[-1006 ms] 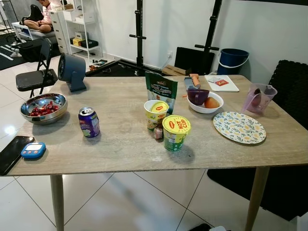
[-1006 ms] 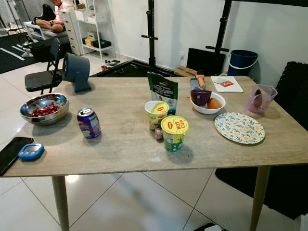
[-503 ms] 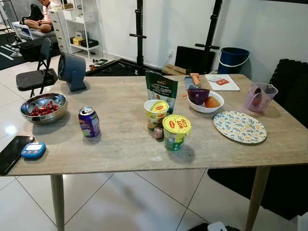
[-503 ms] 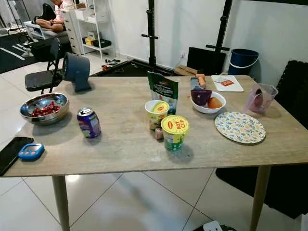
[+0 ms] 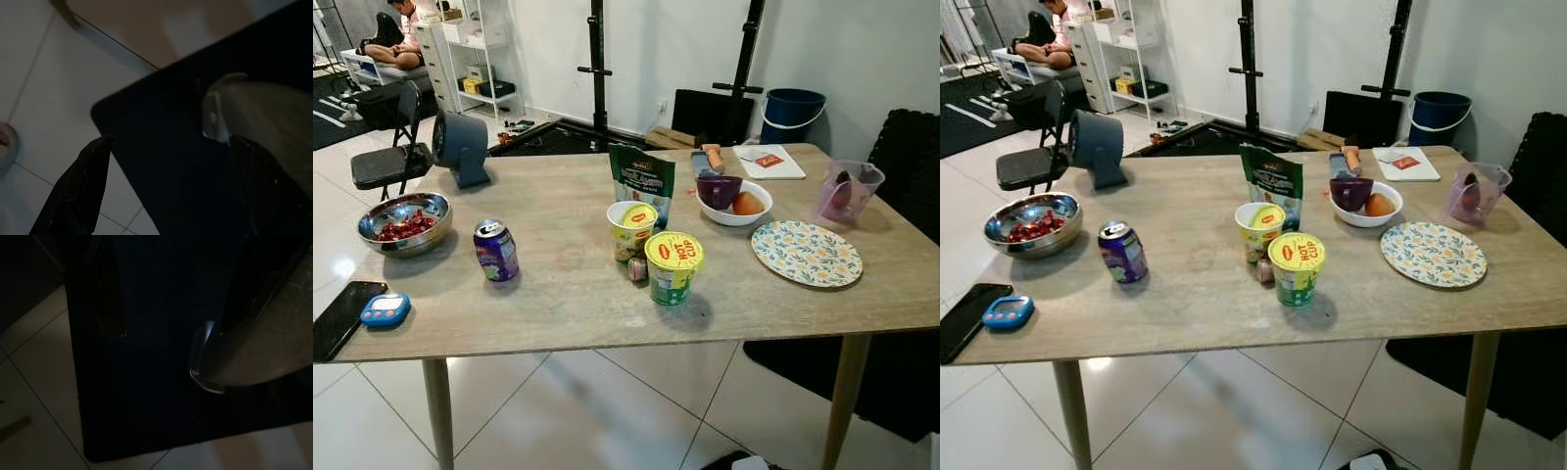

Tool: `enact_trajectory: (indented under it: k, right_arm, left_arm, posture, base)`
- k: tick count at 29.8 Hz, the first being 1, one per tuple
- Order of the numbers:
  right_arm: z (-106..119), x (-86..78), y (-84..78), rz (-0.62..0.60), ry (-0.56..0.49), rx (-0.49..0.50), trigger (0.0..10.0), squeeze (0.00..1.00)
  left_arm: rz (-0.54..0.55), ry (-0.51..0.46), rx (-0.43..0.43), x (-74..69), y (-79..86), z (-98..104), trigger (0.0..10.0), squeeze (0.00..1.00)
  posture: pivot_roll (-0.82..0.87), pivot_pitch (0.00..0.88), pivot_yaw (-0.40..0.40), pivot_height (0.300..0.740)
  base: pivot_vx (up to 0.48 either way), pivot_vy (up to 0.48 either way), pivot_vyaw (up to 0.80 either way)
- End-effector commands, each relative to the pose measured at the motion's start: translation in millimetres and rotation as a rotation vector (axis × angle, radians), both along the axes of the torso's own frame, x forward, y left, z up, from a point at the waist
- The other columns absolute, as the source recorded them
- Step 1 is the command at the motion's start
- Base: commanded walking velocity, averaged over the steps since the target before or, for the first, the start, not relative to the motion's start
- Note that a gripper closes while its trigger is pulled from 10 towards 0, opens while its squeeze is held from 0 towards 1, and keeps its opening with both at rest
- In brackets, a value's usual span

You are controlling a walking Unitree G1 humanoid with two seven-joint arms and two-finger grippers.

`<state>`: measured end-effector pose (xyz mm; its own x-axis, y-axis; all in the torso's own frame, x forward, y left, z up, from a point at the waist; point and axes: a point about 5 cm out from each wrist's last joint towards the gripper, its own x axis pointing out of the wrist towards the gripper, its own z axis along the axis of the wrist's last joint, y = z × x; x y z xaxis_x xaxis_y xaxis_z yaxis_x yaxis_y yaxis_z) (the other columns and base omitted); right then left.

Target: Restocking fridge

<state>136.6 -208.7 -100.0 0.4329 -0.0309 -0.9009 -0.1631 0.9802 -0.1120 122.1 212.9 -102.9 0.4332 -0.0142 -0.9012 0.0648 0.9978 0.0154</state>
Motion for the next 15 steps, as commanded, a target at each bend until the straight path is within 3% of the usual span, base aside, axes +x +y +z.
enact_trajectory:
  k: [1,7,15]
  right_arm:
    - [0.6,2.8,2.5,-0.011,-0.01,0.011,10.0,0.0]
    - [2.5,7.4,0.6,-0.026,-0.024,0.007,10.0,0.0]
    - [8.6,23.4,0.9,-0.005,-0.059,0.002,10.0,0.0]
  left_arm:
    - [0.012,-0.017,0.019,8.2,8.8,4.2,10.0,0.0]
    - [0.021,-0.037,0.022,14.9,10.5,6.8,10.0,0.0]
    - [0.054,-0.037,-0.004,14.9,-2.4,3.9,10.0,0.0]
  posture:
    - [0.0,0.0,0.043,0.74]
    - [0.0,0.0,0.043,0.74]
    - [0.0,0.0,0.007,0.74]
  base:
    - [0.0,0.0,0.0]
    - [0.0,0.0,0.0]
    - [0.0,0.0,0.0]
